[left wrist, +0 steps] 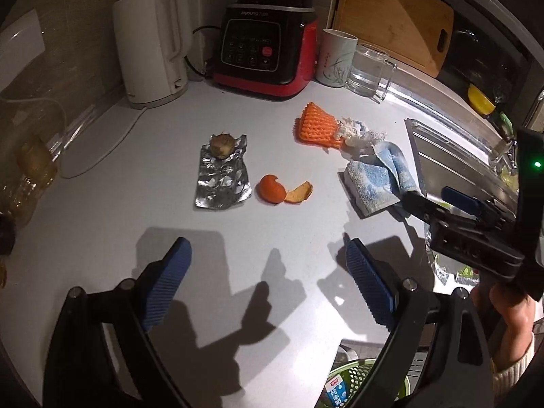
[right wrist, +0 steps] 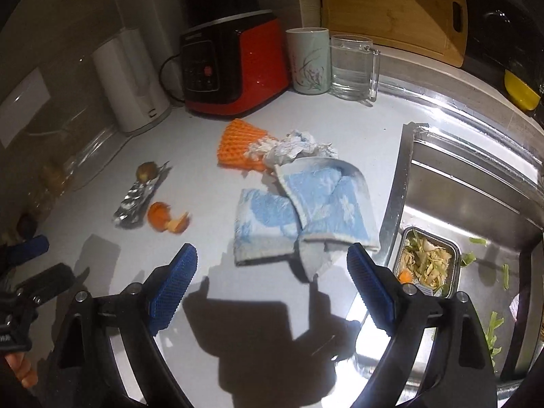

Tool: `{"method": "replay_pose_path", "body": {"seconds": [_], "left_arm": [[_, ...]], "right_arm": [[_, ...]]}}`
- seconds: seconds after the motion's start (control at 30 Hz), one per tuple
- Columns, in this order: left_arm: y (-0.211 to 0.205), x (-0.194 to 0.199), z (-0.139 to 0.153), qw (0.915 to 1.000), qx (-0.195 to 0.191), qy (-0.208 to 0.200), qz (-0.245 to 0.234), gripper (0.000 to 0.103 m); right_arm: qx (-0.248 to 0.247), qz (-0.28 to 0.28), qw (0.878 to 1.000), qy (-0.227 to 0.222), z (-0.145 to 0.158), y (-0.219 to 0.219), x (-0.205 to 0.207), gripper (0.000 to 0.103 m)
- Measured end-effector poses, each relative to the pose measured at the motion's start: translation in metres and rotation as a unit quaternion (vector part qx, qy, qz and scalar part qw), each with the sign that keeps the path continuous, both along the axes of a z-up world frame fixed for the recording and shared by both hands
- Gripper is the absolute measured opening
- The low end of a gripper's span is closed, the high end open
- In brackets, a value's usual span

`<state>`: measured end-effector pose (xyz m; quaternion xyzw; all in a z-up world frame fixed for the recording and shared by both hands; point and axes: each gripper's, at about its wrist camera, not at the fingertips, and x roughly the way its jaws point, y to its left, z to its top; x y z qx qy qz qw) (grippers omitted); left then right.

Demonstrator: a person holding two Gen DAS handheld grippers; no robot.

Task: Collect trash
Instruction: 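Grasp the white tissues with the left tool while the right tool grasps the blue towel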

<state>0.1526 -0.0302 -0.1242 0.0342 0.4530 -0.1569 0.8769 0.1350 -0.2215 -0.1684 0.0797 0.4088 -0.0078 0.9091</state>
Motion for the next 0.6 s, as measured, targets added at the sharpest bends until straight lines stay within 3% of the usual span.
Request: {"method": "replay_pose_path", "body": {"seconds": [0.13,0.2,0.33,0.4,0.43,0.6], "left_arm": [[-0.013,0.014,-0.005,1.0000,0.002,0.000,-0.003,0.088],[-0.015,0.016,-0.006,1.0000,0.000,0.001,0.001,0.088],[-0.017,0.020,-0.008,0.9999,-0.005,0.007,0.012,0.088],[-0.019,0.022,-0.009,0.9999,-0.001,0.006,0.016,0.088],[-0.021,0.023,-0.009,0.9998,-0.001,0.006,0.017,0.088],[-0.033,0.024,-0.006,0.9997,-0.009,0.009,0.019,0.088]], "right_arm": [[0.002,-0.007,1.000,0.024,-0.026,-0.016,0.031,0.088],[0.002,-0.001,0.999,0.034,-0.036,-0.018,0.038,0.082],[-0.002,0.007,0.999,0.045,-0.049,-0.020,0.040,0.061],[-0.008,0.013,0.999,0.045,-0.049,-0.020,0.037,0.036],[0.002,0.018,0.999,0.046,-0.049,-0.023,0.036,0.028],[0.050,0.025,0.998,0.039,-0.042,-0.035,0.020,0.017]]}}
